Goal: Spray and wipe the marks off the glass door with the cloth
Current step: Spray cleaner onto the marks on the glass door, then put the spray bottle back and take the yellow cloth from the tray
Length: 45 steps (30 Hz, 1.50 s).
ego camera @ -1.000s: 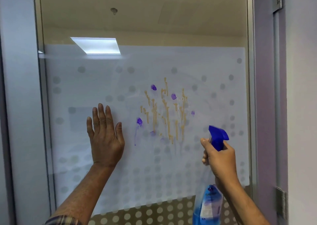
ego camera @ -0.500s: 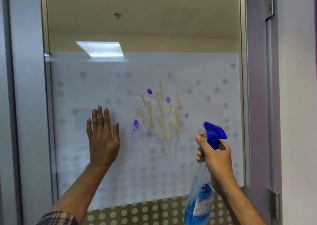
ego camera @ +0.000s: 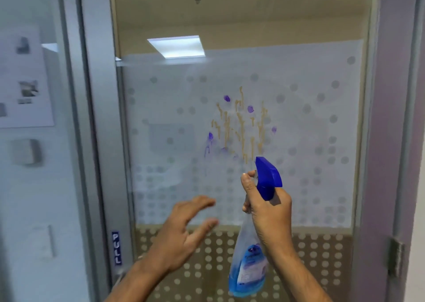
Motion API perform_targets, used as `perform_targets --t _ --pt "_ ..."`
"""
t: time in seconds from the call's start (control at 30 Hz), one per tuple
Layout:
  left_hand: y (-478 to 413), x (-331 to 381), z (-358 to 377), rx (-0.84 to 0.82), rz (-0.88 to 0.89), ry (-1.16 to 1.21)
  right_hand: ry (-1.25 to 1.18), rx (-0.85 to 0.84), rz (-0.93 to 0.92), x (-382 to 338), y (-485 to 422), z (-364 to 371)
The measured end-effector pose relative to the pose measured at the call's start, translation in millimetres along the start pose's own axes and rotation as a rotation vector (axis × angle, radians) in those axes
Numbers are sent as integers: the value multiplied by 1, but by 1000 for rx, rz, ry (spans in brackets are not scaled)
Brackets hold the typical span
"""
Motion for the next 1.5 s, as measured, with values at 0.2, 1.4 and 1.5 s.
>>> perform_targets --t 0.2,1.4,1.5 --pt "89 20 0 -222 -174 68 9 -105 -42 -19 57 55" --pt "731 156 -405 710 -878 -75 -498 -1478 356 -151 635 459" --pt "776 177 -426 795 -962 -147 -577 -1613 337 -167 681 495"
Point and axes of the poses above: each hand's wrist, its own y-axis away from the middle knuckle, its own z-axis out of the palm, x = y × z, the point moved 1 cm from there along -y, towards the middle knuckle, and after that the axes turned 6 degrees about -x, right-handed, at the moved point
